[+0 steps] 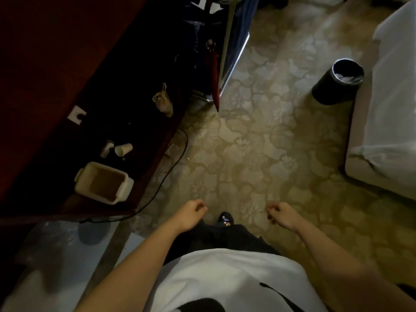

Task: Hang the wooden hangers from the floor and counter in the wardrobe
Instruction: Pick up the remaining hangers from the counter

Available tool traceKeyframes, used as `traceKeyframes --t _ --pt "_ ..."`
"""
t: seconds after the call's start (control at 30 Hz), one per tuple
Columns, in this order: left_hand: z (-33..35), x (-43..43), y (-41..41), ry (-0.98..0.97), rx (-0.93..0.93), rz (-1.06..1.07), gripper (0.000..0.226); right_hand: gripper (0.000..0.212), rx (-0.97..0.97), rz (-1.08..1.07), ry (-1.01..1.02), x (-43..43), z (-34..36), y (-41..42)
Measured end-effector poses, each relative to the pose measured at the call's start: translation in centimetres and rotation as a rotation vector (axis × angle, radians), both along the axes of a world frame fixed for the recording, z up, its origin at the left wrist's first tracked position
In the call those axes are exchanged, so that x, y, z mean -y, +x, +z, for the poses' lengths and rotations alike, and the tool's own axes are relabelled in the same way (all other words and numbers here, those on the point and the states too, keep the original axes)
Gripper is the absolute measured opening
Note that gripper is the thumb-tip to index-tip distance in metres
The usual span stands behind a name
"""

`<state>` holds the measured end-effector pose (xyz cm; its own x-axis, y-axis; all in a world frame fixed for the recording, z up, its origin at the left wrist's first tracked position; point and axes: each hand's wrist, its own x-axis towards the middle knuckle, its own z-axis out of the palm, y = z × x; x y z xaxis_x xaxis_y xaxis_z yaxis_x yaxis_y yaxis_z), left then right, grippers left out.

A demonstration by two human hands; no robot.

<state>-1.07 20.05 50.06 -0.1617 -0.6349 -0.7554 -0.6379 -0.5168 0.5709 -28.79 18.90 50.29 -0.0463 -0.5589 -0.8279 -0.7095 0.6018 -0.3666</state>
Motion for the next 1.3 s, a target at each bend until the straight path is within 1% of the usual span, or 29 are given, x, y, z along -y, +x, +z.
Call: traceKeyframes --t 0.07,0.17,0.23,0.33,0.47,0.57,0.63,0.67,0.77,0.83,0.97,1.07,1.17,1.3 --pt "0.2 1.1 -0.6 0.009 -0.005 0.035 0.025 0.027 0.014 0.040 -0.007 2.5 -0.1 -0.3" --pt "-0.8 2.6 0.7 0.063 0.025 0.116 0.014 0.029 0.044 0.121 0.006 6.8 -0.3 0.5" --pt "-1.4 3.1 2.7 0.109 0.064 0.180 0.020 0.030 0.066 0.180 0.010 9.9 -0.5 1.7" --pt "-2.2 3.6 6.2 0.162 0.148 0.275 0.018 0.031 0.087 0.273 -0.038 14.6 -0.3 4.4" --pt "-2.0 5.8 9.9 0.153 0.182 0.428 0.018 0.027 0.133 0.438 -0.103 21.4 1.0 8.9" --pt "-1.5 8.3 12.0 0.104 0.226 0.455 0.018 0.028 0.165 0.578 -0.177 26.5 2.3 12.4" --pt "-0.5 10.5 13.0 0.057 0.219 0.457 0.016 0.029 0.207 0.644 -0.240 29.8 3.7 14.7" --pt "0.3 11.7 13.3 0.030 0.220 0.450 0.016 0.030 0.227 0.677 -0.281 31.3 4.5 15.9" --pt "3.8 15.3 13.9 -0.088 0.233 0.442 0.024 0.028 0.289 0.780 -0.384 35.0 7.5 19.5" --pt "6.8 17.7 14.1 -0.154 0.209 0.443 0.027 0.027 0.337 0.857 -0.448 37.1 9.7 21.7" --pt "13.3 21.8 14.7 -0.200 0.148 0.421 0.037 0.026 0.454 0.998 -0.518 41.2 14.5 26.1" --pt "17.8 24.1 15.5 -0.307 0.217 0.427 0.036 0.027 0.530 1.122 -0.582 43.7 18.6 28.8" --pt "22.7 25.8 15.8 -0.401 0.264 0.505 0.035 0.026 0.633 1.231 -0.677 45.9 23.0 31.3" --pt "28.9 27.3 16.0 -0.567 0.395 0.592 0.032 0.026 0.746 1.360 -0.807 47.8 28.5 34.3"
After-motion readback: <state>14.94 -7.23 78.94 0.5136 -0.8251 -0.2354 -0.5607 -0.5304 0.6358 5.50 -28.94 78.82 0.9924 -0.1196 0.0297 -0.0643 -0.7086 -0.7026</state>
